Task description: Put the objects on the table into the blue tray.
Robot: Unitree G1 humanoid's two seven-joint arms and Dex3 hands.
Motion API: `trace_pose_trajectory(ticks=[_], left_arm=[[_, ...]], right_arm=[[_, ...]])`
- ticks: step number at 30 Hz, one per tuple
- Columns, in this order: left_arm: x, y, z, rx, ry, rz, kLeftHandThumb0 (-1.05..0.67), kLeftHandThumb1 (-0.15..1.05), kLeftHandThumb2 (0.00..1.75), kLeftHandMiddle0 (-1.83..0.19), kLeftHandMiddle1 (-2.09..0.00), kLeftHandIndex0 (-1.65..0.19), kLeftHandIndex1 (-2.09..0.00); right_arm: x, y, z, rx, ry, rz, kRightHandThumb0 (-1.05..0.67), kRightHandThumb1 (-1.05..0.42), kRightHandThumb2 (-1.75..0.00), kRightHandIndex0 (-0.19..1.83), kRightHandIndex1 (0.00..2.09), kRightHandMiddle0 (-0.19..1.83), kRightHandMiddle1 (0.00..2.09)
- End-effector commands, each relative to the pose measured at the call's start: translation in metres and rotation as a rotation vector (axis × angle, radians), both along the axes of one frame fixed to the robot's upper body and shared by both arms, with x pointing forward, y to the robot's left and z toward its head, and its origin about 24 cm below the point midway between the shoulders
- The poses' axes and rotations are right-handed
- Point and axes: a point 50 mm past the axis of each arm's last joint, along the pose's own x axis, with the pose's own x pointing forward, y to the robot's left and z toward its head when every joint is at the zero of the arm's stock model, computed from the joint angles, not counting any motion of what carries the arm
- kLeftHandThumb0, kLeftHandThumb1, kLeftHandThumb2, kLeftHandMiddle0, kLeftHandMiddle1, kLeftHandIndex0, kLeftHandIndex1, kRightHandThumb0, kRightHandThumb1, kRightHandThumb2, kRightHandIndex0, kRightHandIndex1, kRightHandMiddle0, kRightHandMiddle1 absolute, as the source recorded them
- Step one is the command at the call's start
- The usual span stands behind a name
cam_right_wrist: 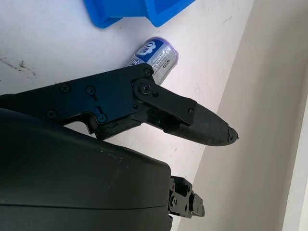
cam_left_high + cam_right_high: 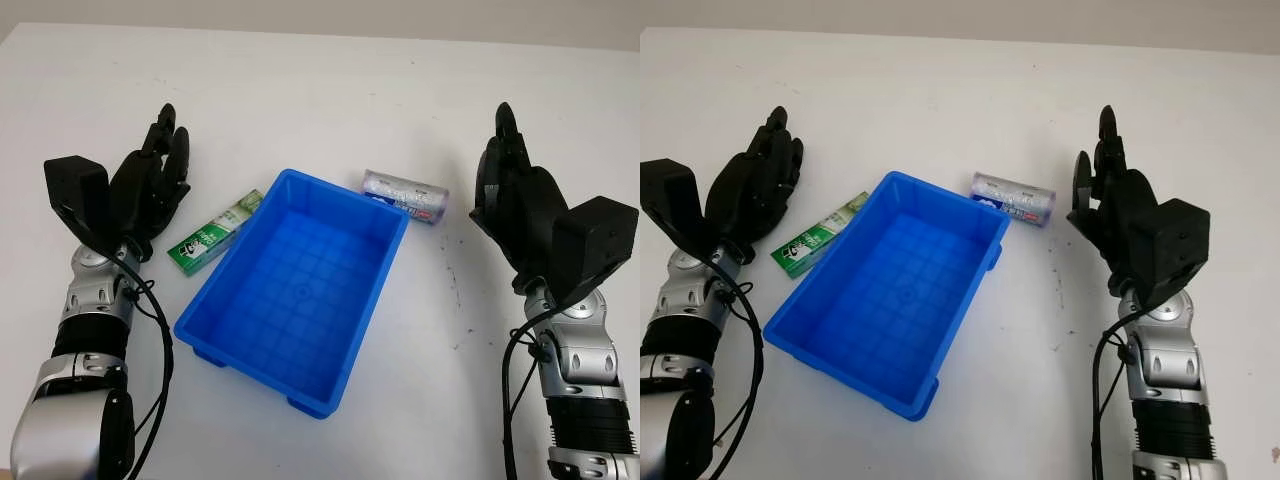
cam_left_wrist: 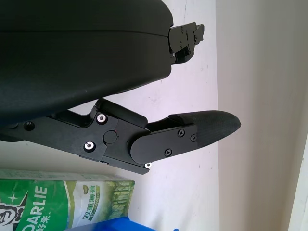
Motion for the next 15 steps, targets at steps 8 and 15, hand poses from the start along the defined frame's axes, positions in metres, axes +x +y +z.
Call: trace_pose_trajectory(ticks=[8,15], left_arm=[[0.004,-0.005,0.003,0.008,-0.002,0.0,-0.76,1.05,0.62,0.19,0.0,0.19,0.0],[0.002,-0.003,0.003,0.011,-0.031,0.018,-0.76,1.05,0.62,0.19,0.0,0.19,0.0]], right_arm=[[0.006,-0.005,0.011,-0.009,-0.027,0.012,-0.67,-1.05,-0.79,-0.19,0.0,-0.19,0.0],[0.017,-0.015,0.058,-0.113,-0.122,-0.066,-0.52,-1.04,-0.28,-0.01,0.1,-0.06,0.17]])
